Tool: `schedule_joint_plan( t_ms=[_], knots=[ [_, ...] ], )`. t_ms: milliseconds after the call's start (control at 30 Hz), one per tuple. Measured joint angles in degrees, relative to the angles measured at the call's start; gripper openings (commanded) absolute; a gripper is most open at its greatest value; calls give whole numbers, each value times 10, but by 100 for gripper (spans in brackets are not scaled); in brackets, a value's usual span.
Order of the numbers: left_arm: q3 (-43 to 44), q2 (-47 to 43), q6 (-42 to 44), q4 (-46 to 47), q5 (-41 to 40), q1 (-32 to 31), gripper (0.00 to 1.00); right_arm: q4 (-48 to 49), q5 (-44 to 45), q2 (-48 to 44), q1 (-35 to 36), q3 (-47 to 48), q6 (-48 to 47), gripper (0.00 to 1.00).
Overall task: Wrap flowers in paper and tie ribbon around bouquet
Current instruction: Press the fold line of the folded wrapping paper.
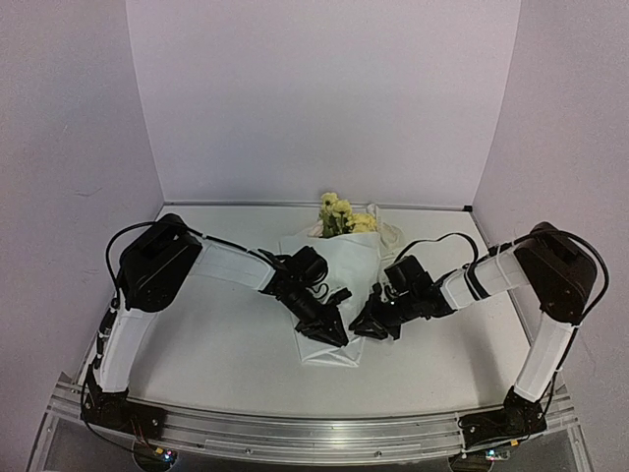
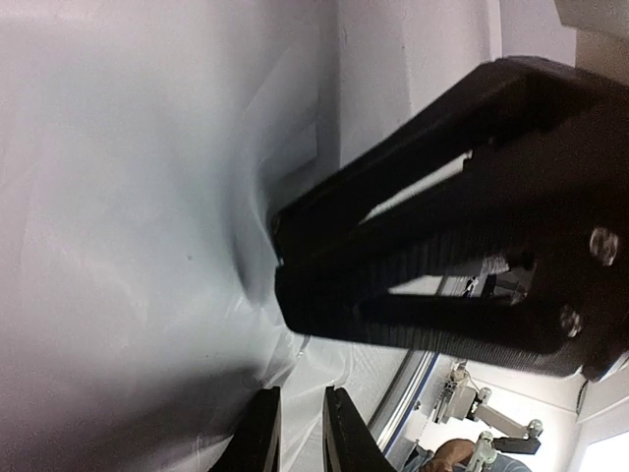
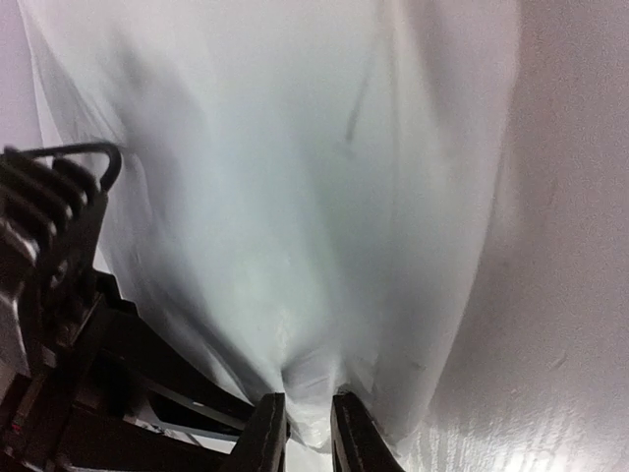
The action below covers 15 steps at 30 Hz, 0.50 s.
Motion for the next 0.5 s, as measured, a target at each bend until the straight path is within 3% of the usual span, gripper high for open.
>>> schedule_joint_plan(
  t_ms=[500],
  knots=[
    [-2,0,12,1,0,0,17,33,-50,64,-83,57,37,16]
  ],
)
